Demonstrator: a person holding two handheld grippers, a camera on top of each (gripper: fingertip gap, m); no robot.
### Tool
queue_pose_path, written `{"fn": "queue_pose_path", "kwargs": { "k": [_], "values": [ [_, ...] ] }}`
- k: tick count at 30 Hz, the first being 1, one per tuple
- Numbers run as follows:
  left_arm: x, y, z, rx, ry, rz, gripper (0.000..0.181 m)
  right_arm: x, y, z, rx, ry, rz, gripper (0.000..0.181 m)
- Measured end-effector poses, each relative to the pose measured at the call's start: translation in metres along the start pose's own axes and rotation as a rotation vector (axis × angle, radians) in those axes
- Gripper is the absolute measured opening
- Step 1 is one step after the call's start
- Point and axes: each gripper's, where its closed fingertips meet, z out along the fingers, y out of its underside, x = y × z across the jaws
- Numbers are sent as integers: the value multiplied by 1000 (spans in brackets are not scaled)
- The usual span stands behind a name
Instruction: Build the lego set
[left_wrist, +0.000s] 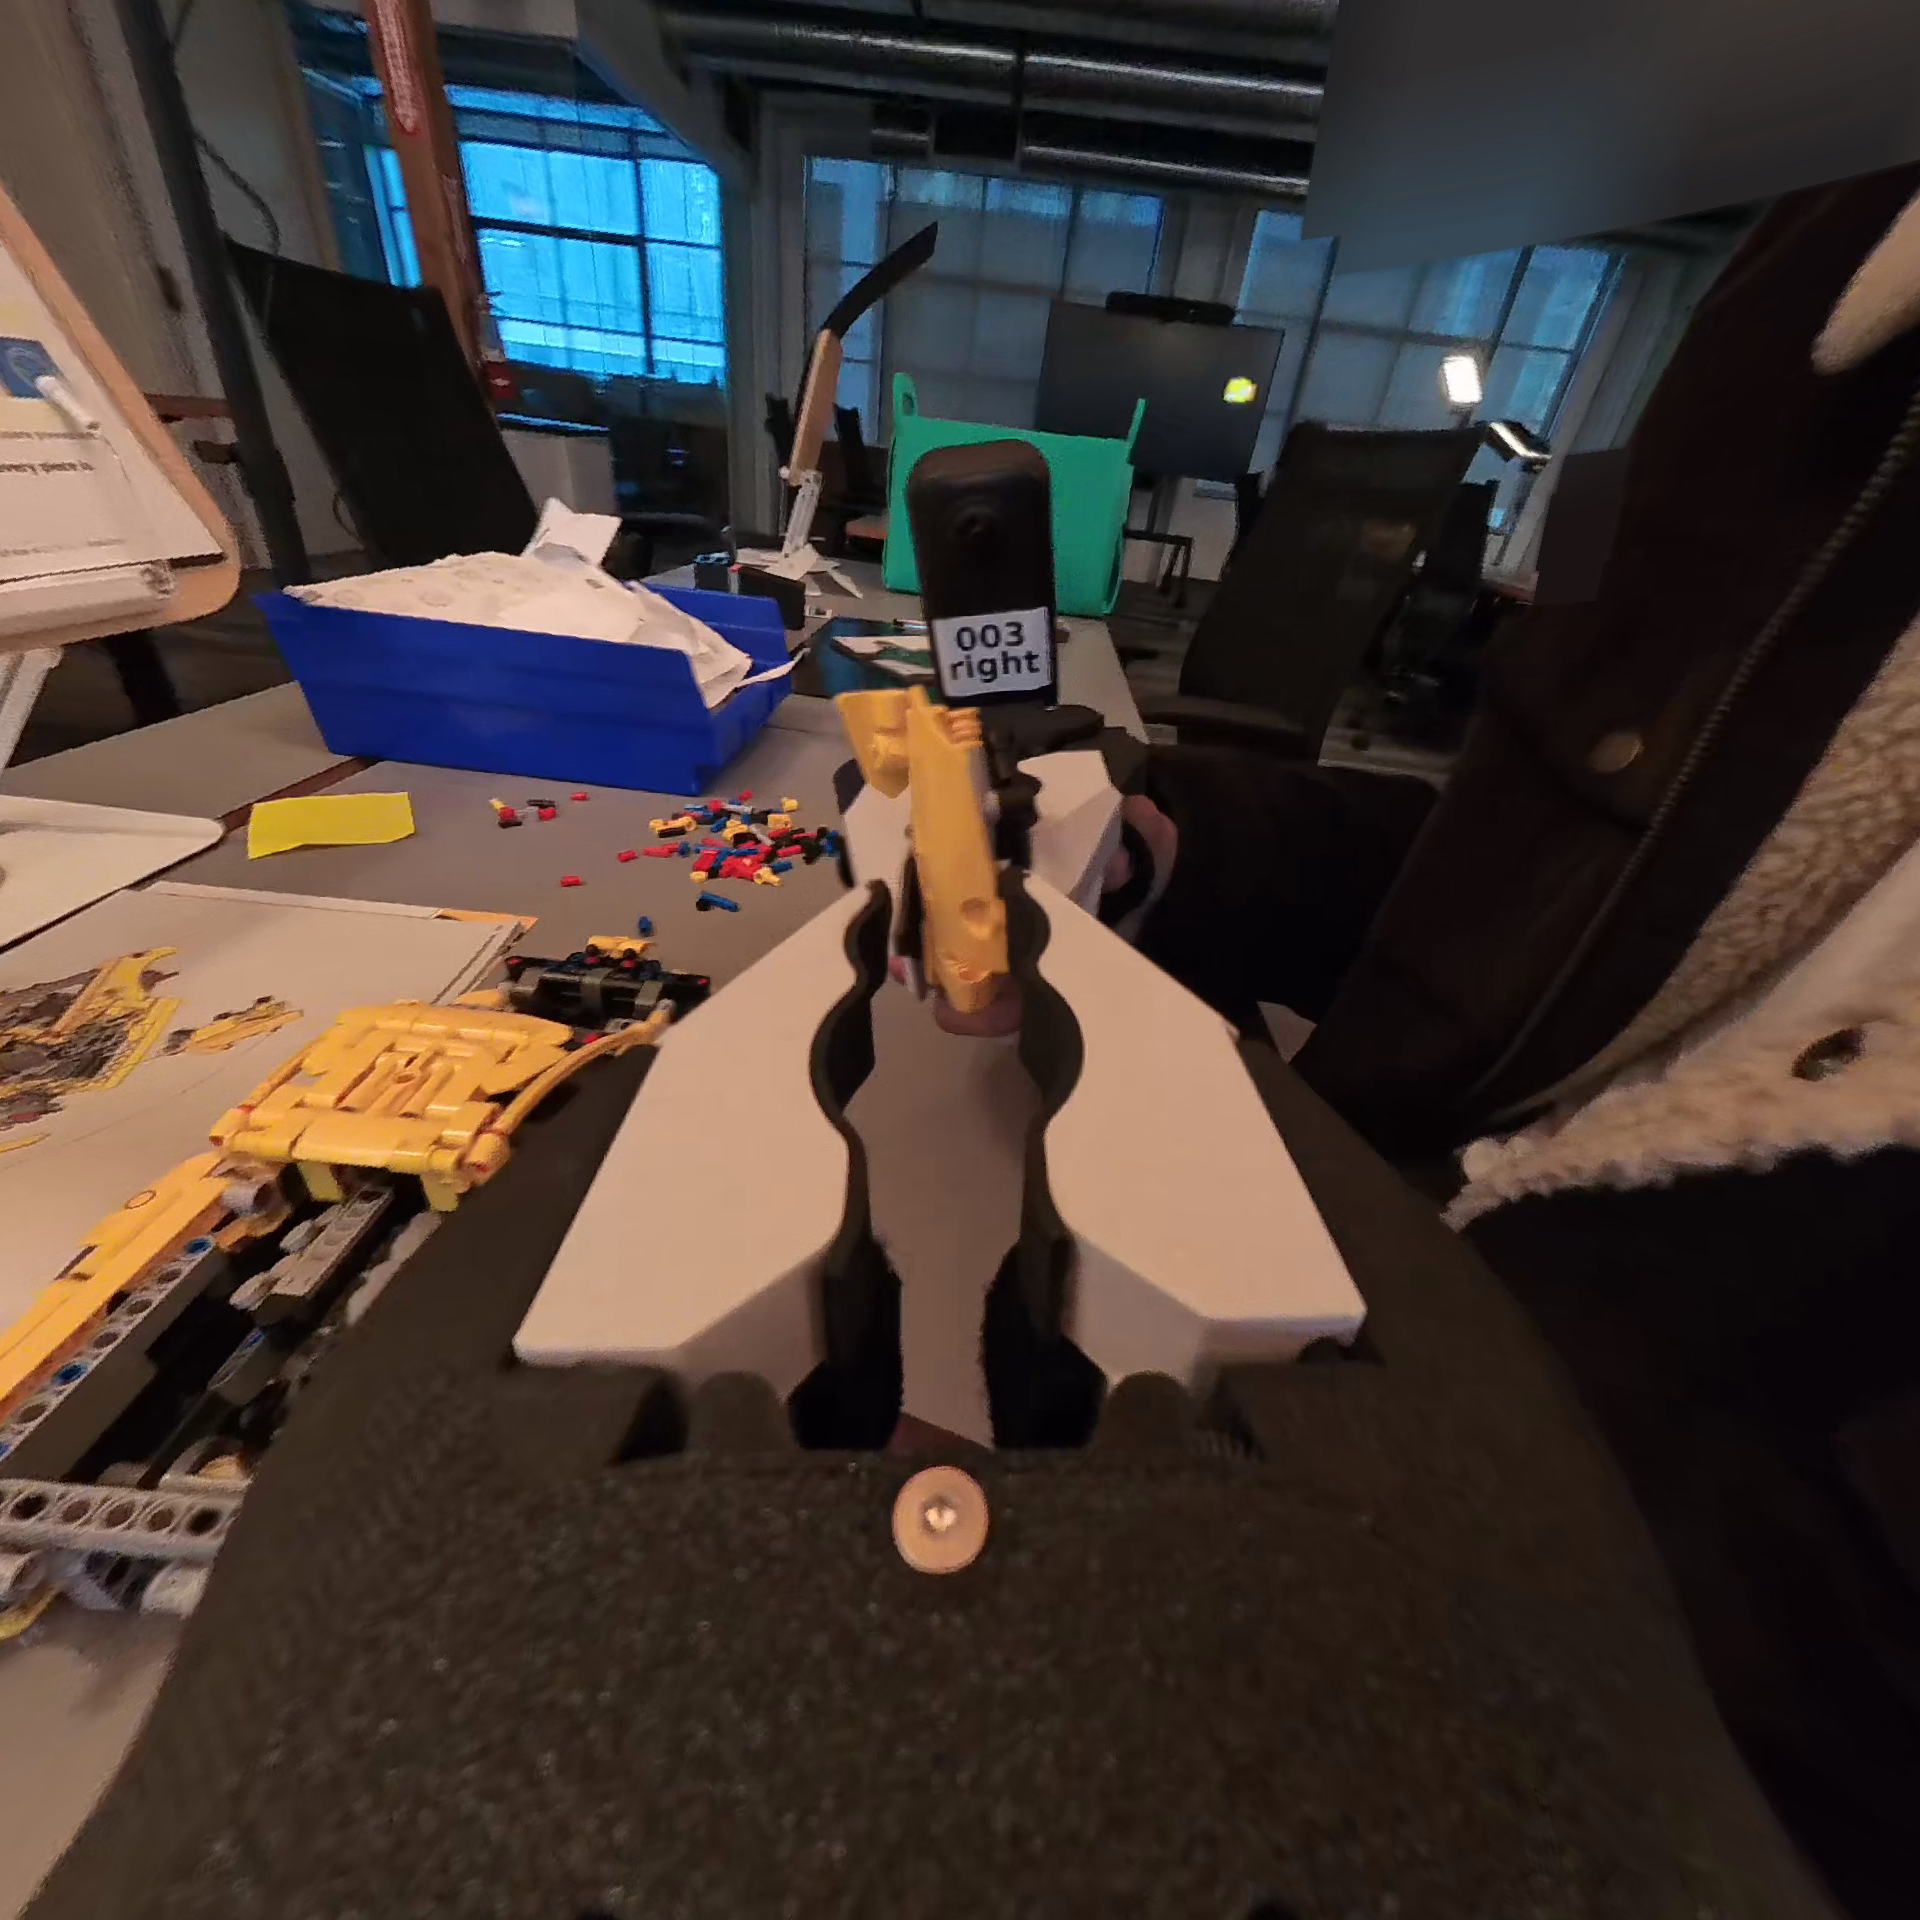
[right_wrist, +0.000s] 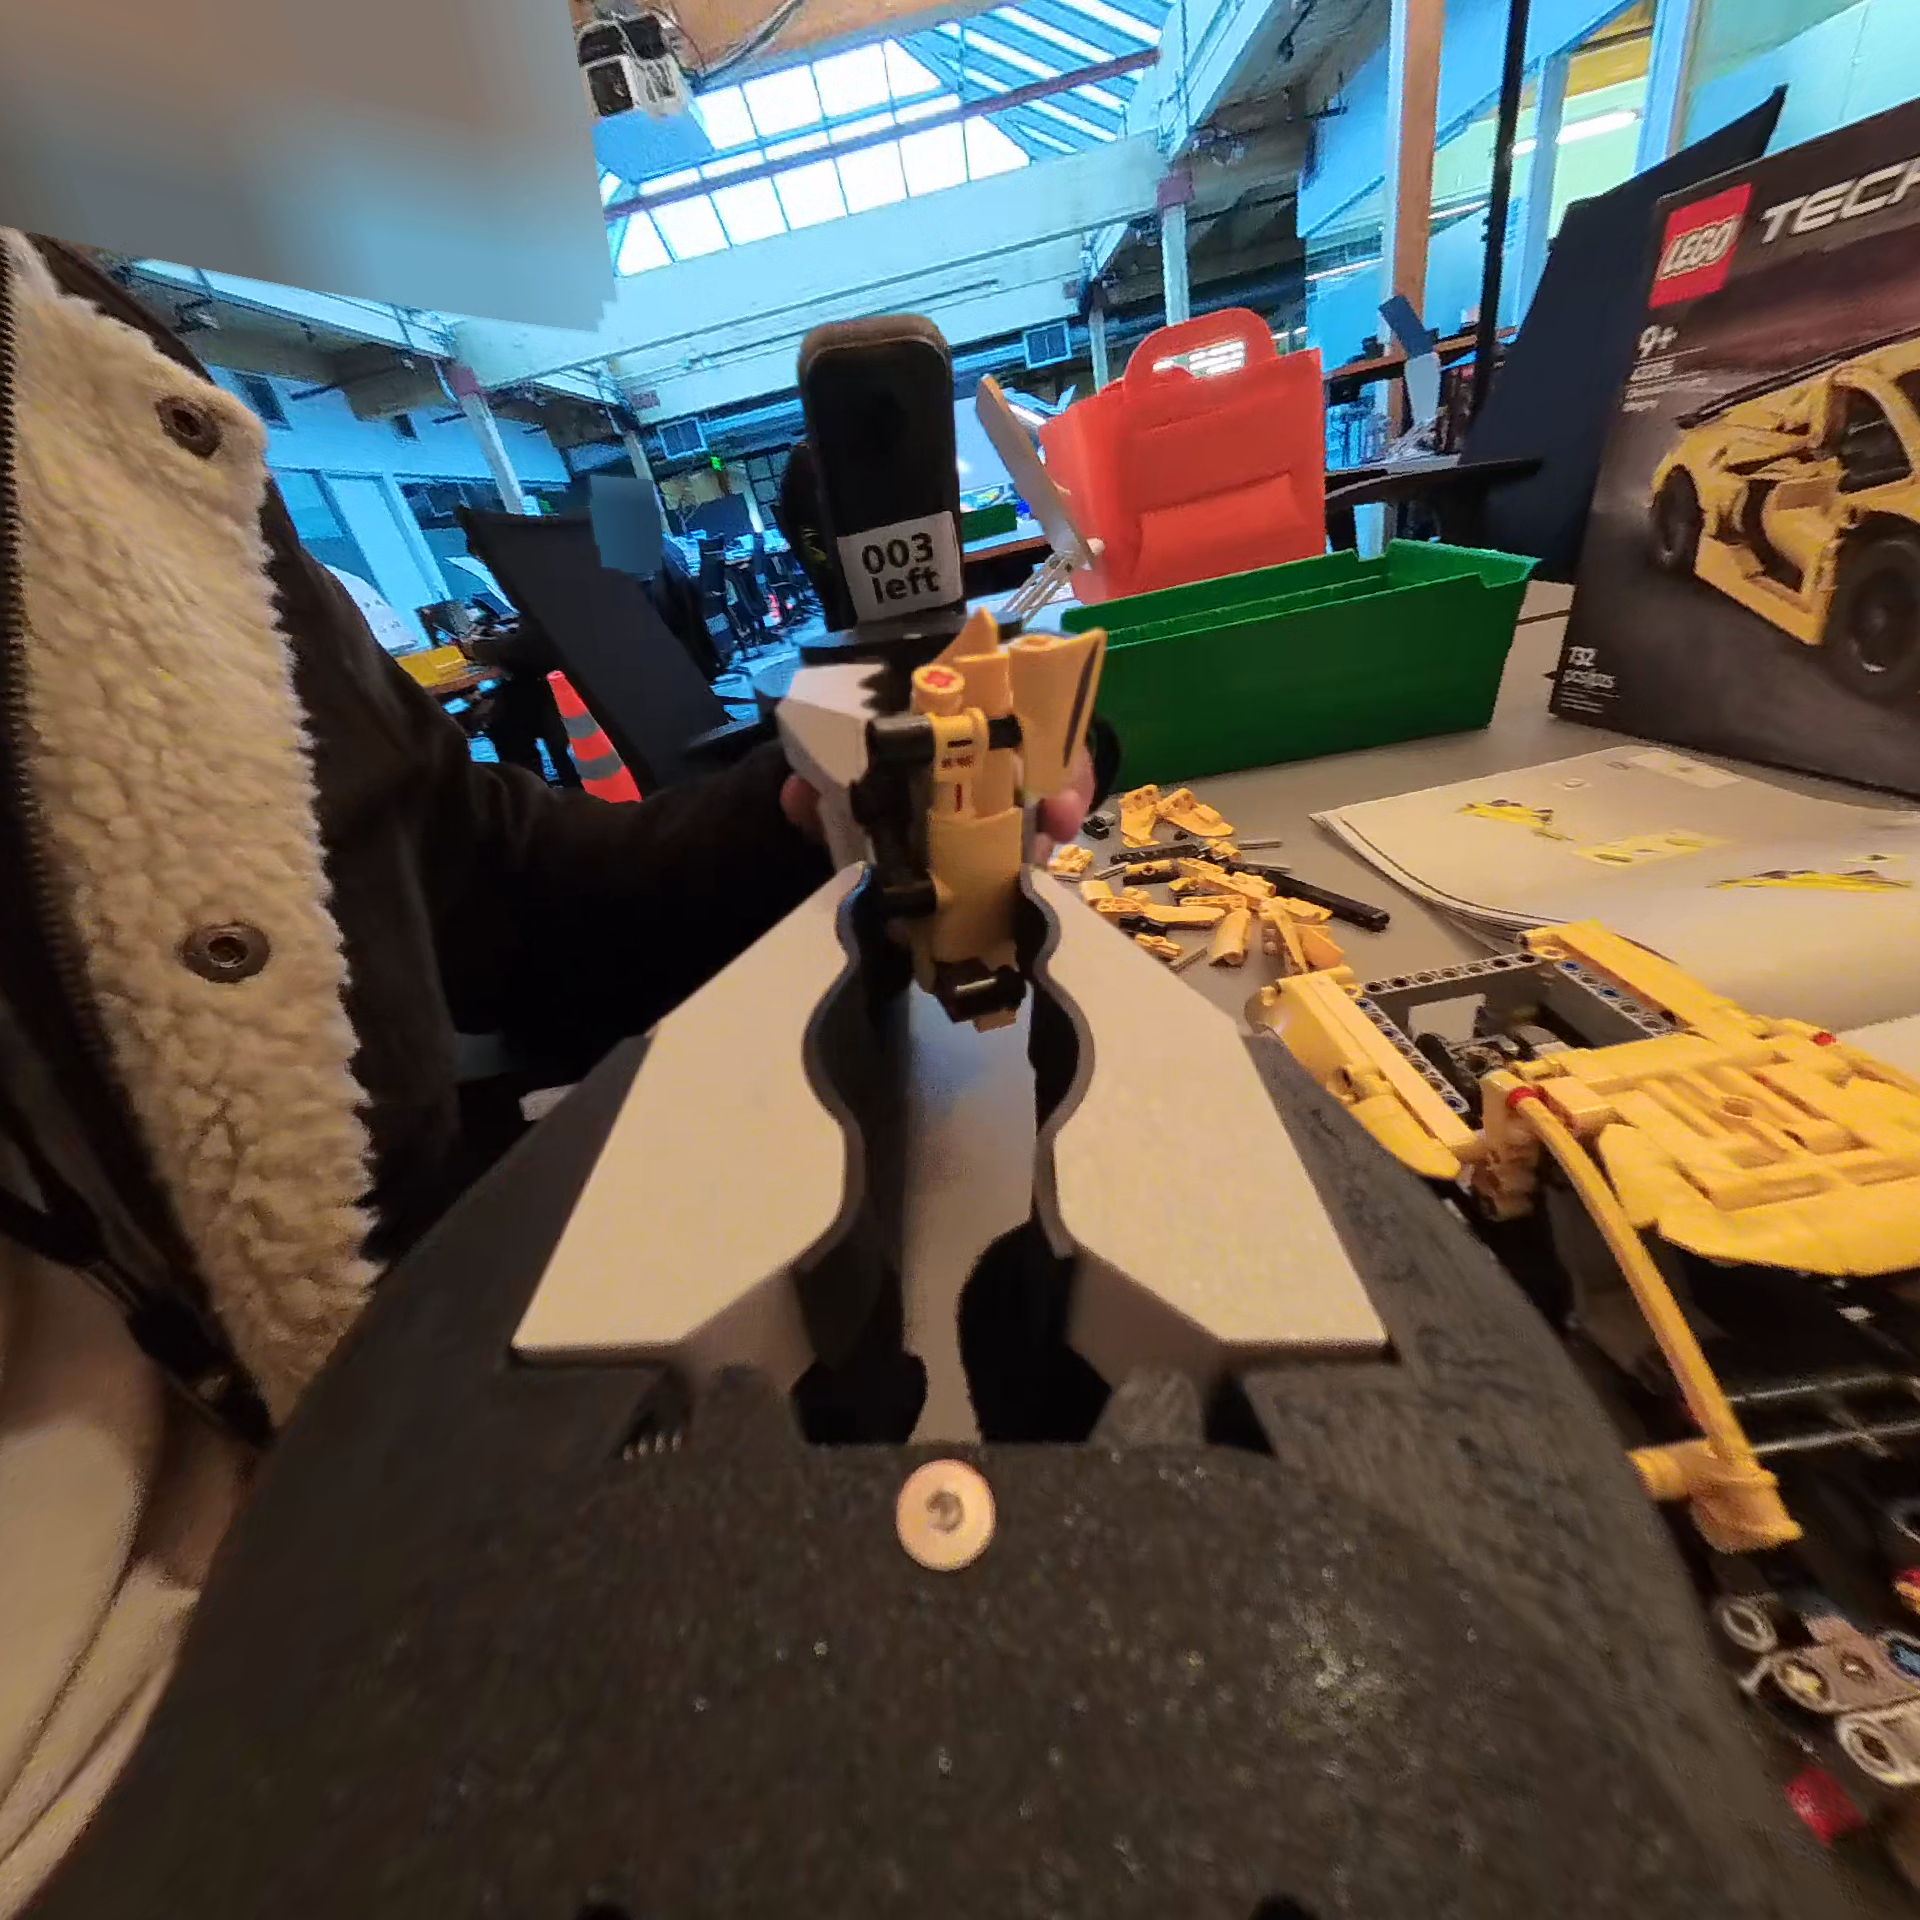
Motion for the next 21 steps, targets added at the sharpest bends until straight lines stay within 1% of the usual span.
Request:
{"fn": "queue_pose_path", "kwargs": {
  "k": [4,5,6,8,9,11,13,14,15,17,19,21],
  "values": [
    [3,3,4,-10,4,6,18,5,2,4,-12,46,-52,24],
    [1,4,5,-16,-10,4,16,7,5,5,-25,63,-71,24],
    [-3,5,5,-21,-38,10,9,9,6,5,-32,81,-84,24],
    [-7,6,4,-23,-57,10,8,12,9,6,-49,113,-111,24],
    [-11,6,3,-28,-86,26,6,14,11,7,-62,129,-124,25],
    [-23,11,0,-75,-178,122,1,20,16,4,-109,187,-163,36],
    [-28,17,-2,-135,-233,209,1,30,17,-9,-198,272,-232,46],
    [-31,21,-2,-164,-254,241,1,31,15,-16,-247,304,-277,47],
    [-33,25,-2,-192,-272,275,1,30,11,-23,-290,325,-319,47],
    [-36,31,-1,-243,-310,371,1,24,4,-32,-404,352,-388,38],
    [-37,36,0,-287,-337,445,1,23,-2,-36,-503,397,-451,38],
    [-39,40,2,-321,-362,489,1,21,-3,-33,-574,409,-502,39]
  ]
}}
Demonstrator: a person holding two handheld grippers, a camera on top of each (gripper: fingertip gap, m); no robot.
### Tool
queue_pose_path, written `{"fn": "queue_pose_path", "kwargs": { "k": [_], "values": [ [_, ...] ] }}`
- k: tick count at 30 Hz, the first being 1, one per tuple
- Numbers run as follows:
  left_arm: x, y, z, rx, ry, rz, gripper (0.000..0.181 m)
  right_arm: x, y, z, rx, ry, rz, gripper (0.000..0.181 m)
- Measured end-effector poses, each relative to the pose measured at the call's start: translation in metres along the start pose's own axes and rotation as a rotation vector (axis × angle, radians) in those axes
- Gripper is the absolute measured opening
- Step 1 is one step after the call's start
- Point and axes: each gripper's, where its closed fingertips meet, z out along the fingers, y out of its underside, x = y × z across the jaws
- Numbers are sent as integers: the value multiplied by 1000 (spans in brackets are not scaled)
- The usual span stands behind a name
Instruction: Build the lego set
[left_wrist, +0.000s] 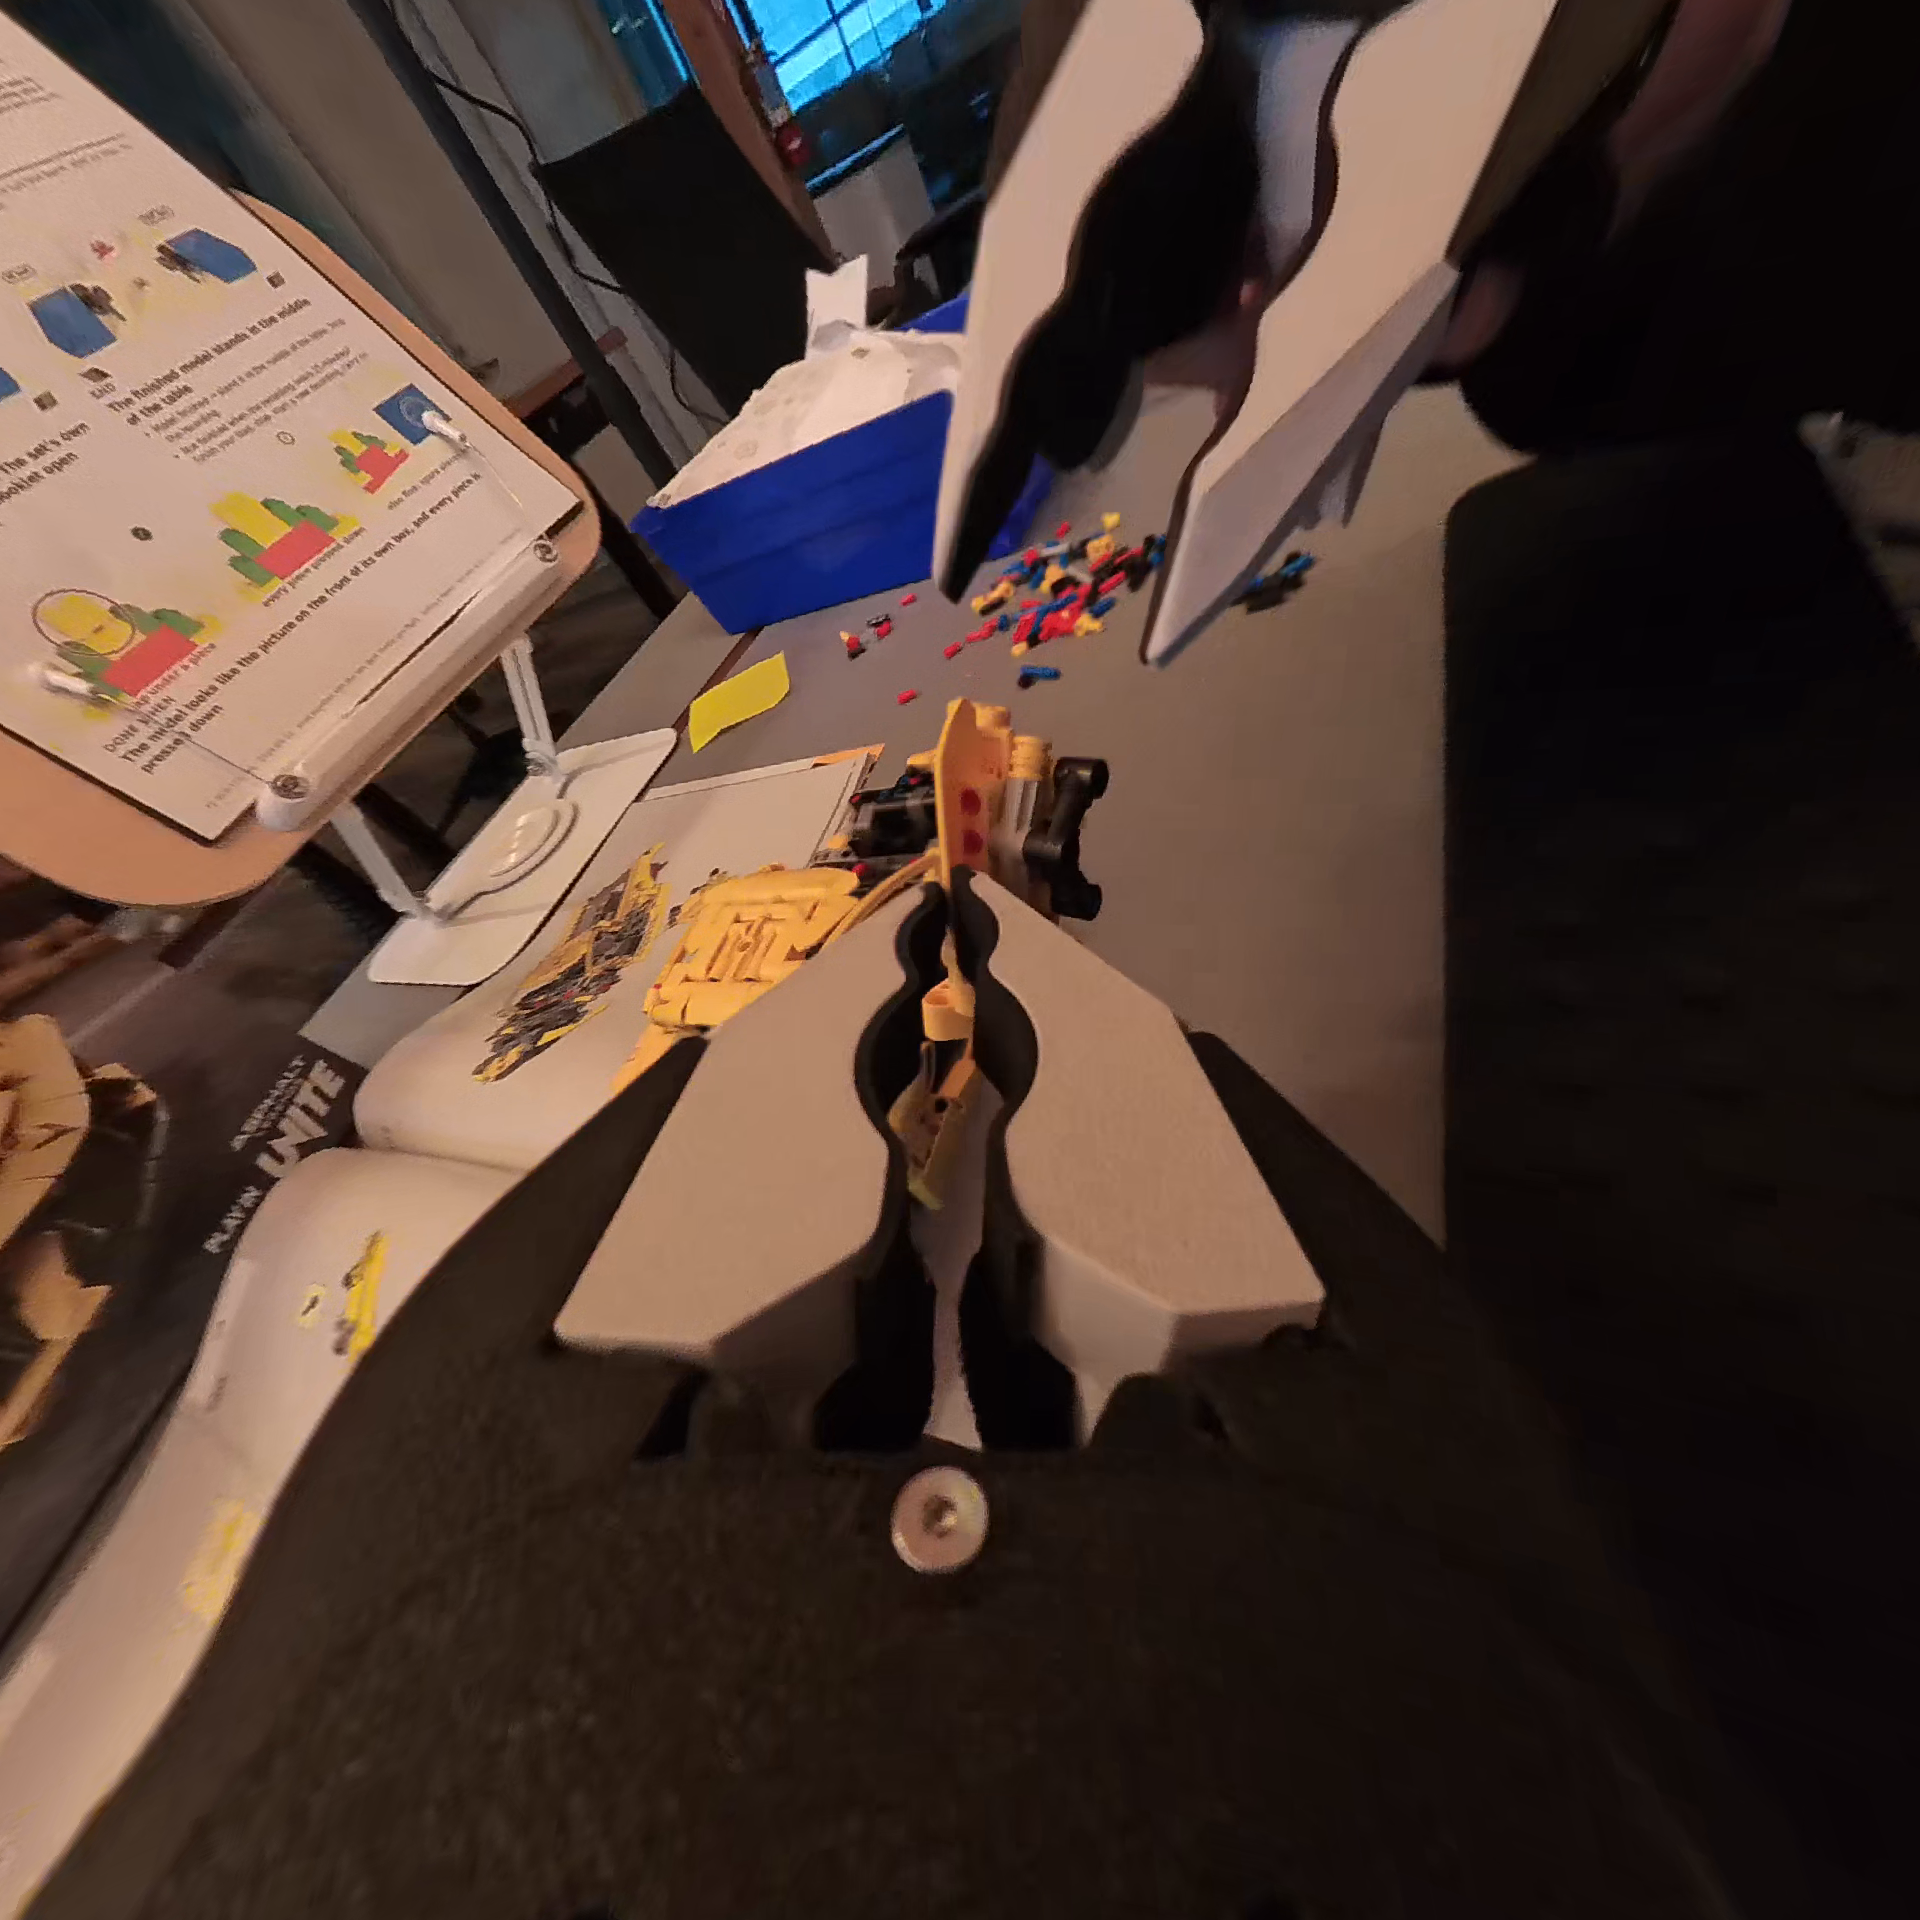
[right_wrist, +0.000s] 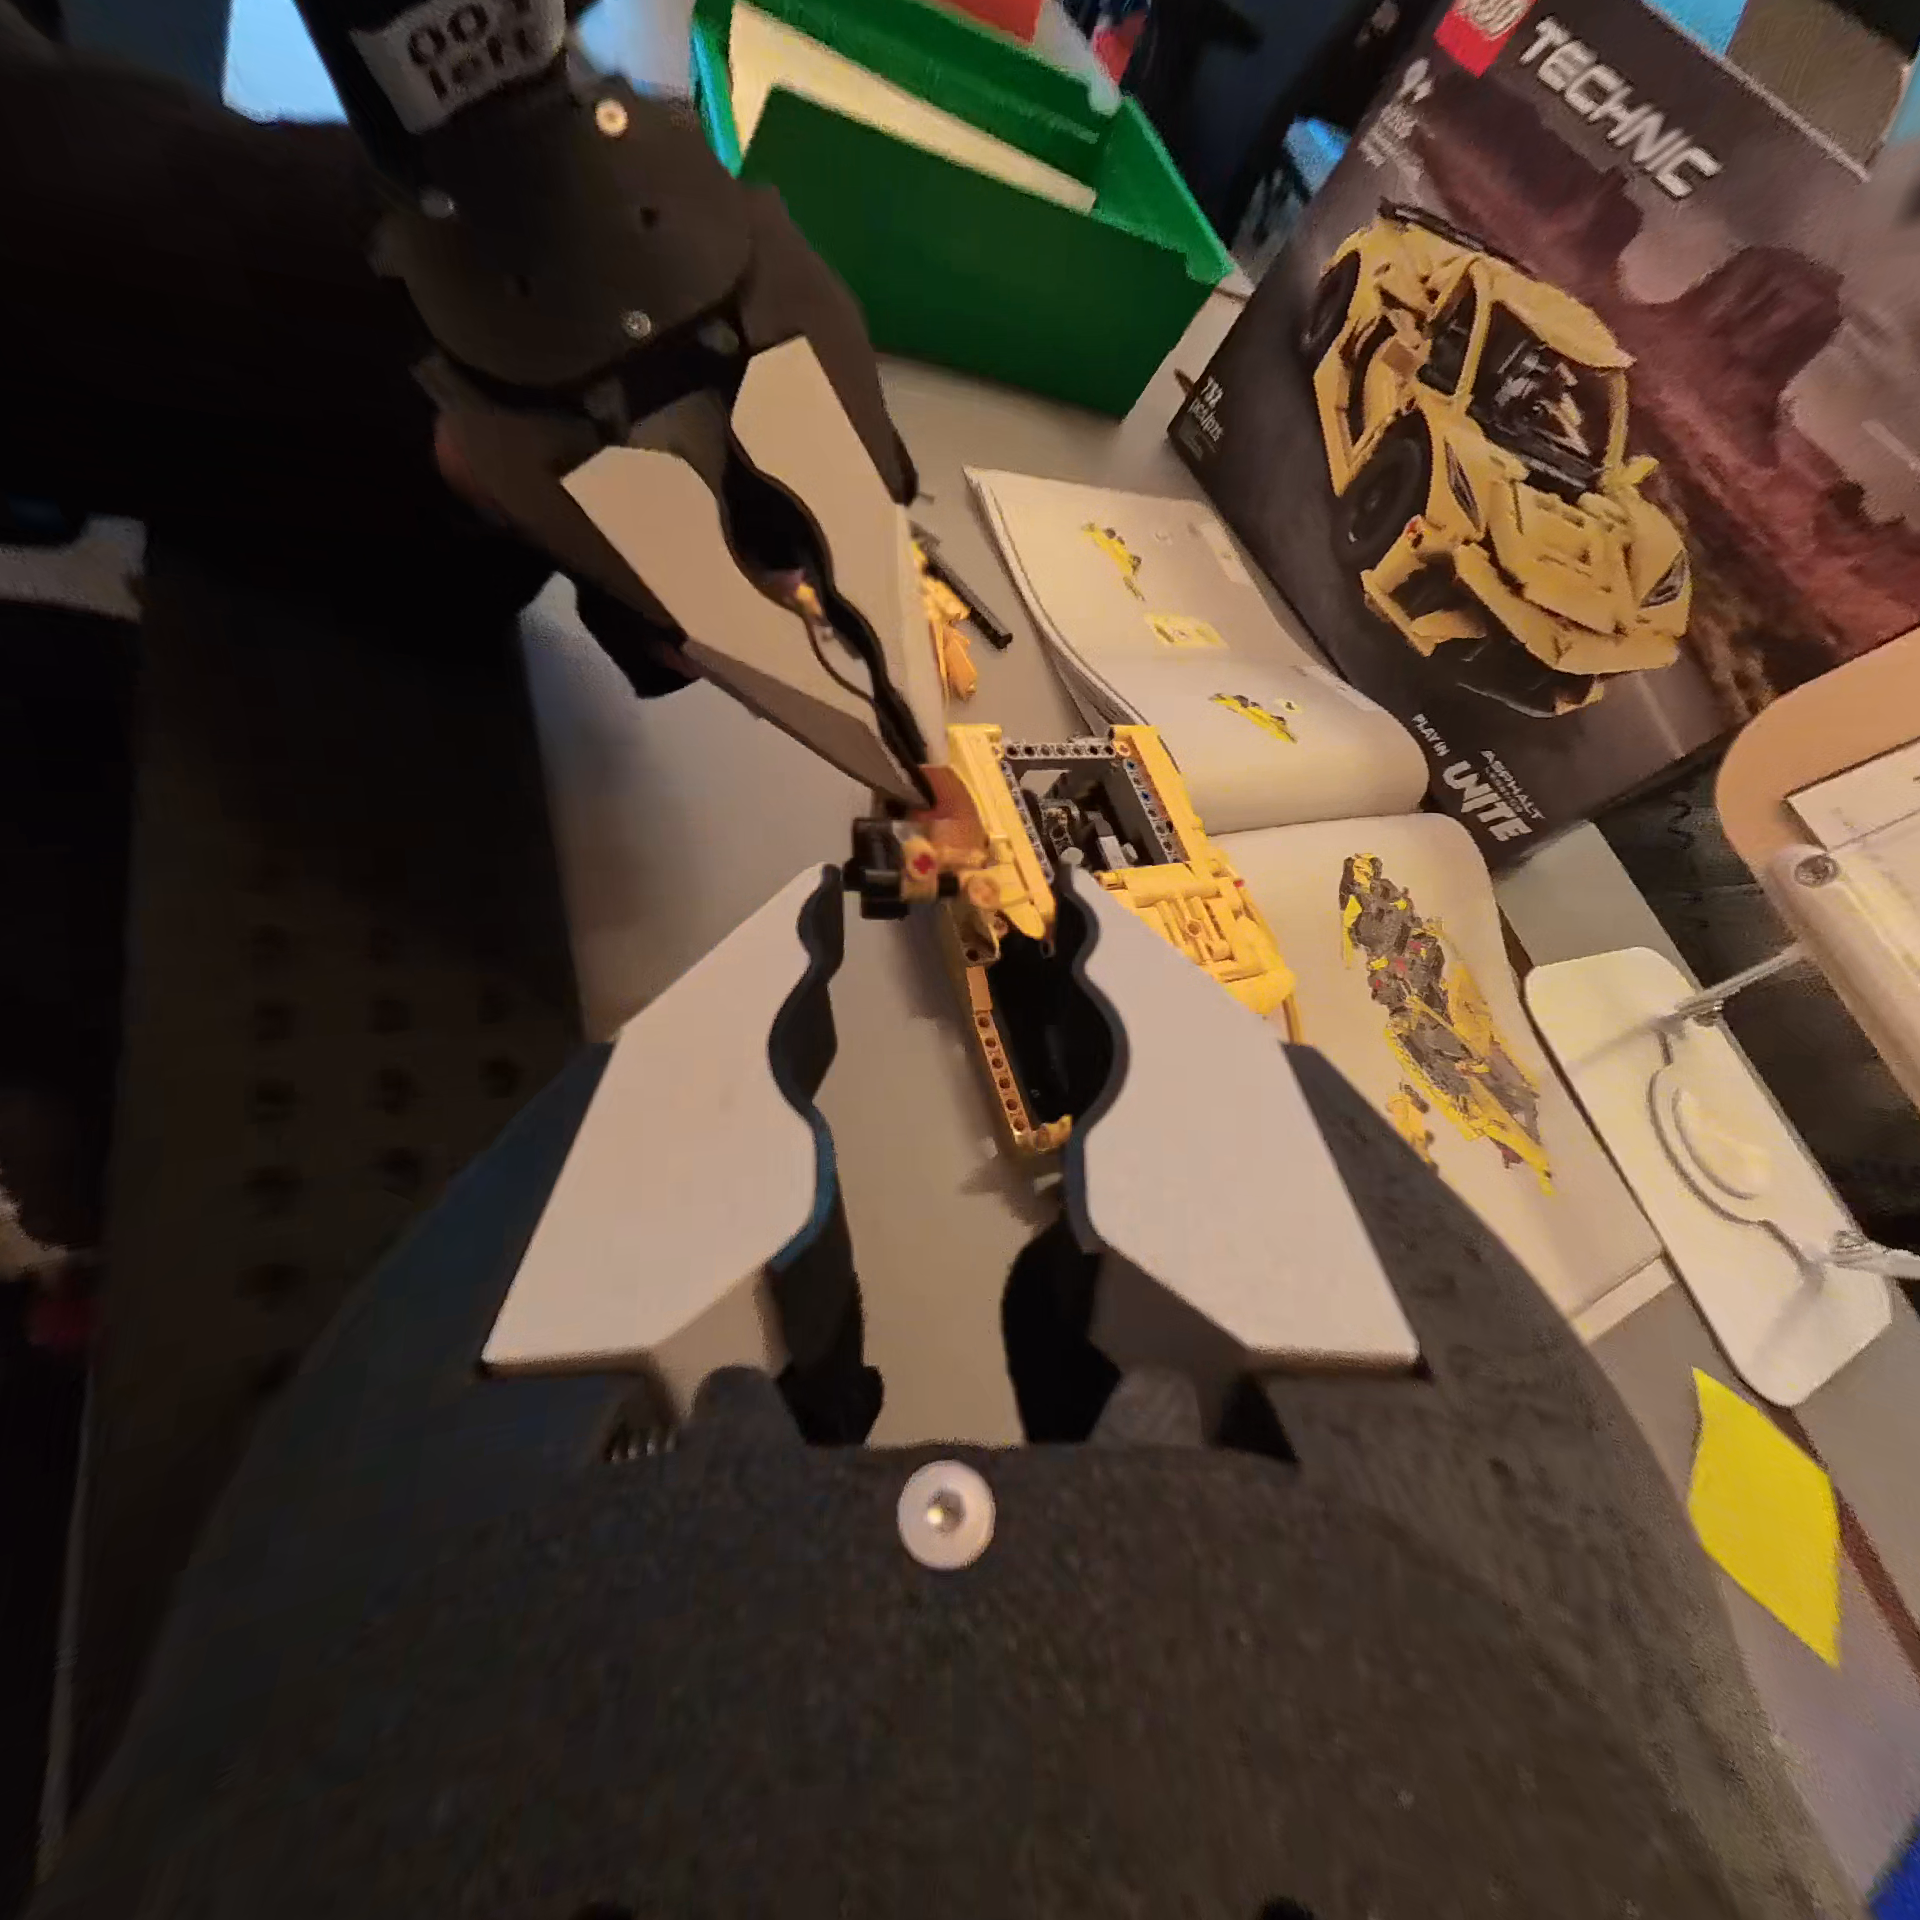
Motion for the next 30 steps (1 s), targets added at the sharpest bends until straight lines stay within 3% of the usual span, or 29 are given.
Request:
{"fn": "queue_pose_path", "kwargs": {
  "k": [5,11,18,30],
  "values": [
    [4,-3,1,-4,-36,82,0,-12,16,20,-146,-31,-72,51],
    [10,-8,2,8,-54,173,1,-13,18,23,-172,0,-149,32],
    [13,-10,3,-7,-100,270,0,-13,23,22,-204,-12,-194,30],
    [17,-6,6,-26,-85,282,0,-17,30,24,-219,-117,-116,29]
  ]
}}
